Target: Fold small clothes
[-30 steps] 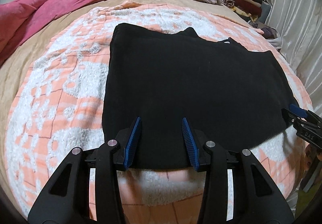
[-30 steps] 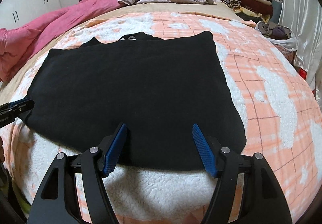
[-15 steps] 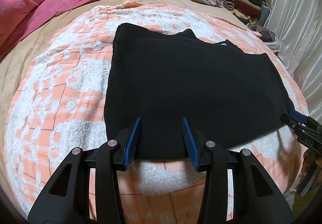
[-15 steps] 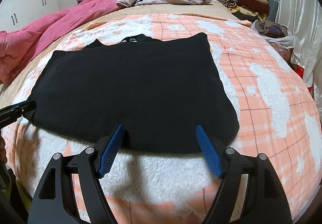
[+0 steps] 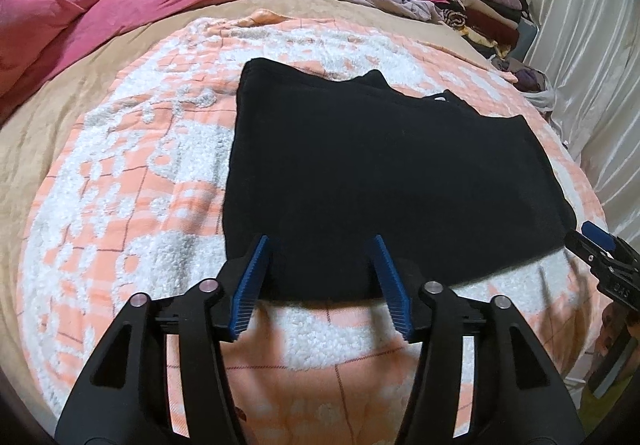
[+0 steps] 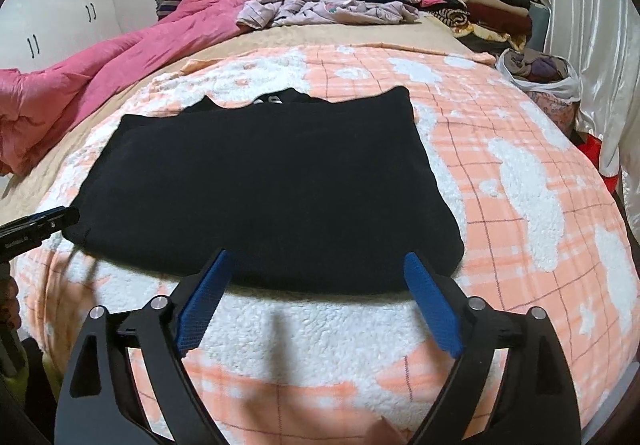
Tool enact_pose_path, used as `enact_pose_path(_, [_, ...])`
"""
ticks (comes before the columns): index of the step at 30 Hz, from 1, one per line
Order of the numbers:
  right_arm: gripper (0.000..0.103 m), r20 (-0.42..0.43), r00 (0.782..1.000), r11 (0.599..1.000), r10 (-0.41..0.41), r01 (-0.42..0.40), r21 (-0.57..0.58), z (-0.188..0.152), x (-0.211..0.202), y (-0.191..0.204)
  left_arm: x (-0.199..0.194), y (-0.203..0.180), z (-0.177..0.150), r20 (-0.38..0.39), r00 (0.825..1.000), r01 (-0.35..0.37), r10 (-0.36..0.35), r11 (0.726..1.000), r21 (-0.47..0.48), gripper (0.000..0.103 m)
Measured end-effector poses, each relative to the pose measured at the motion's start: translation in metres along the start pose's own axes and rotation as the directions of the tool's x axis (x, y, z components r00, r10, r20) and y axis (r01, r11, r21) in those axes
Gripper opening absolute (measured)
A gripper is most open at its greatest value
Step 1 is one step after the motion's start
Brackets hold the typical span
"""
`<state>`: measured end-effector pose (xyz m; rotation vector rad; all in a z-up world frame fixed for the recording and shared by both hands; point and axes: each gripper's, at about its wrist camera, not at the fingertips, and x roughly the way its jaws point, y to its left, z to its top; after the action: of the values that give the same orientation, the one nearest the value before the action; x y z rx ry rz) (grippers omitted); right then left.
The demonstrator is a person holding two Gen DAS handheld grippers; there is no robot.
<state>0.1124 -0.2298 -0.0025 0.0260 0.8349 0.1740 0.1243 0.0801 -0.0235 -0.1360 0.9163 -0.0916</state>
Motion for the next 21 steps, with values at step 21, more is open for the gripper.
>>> enact_pose_path(21, [0.097, 0.071, 0.993, 0.99, 0.097, -0.089, -0.108, 0.005, -0.034, 0.057, -0.038, 0.029, 0.001, 0.067, 0.996, -0.057, 0.061, 0.996, -0.065, 0.079])
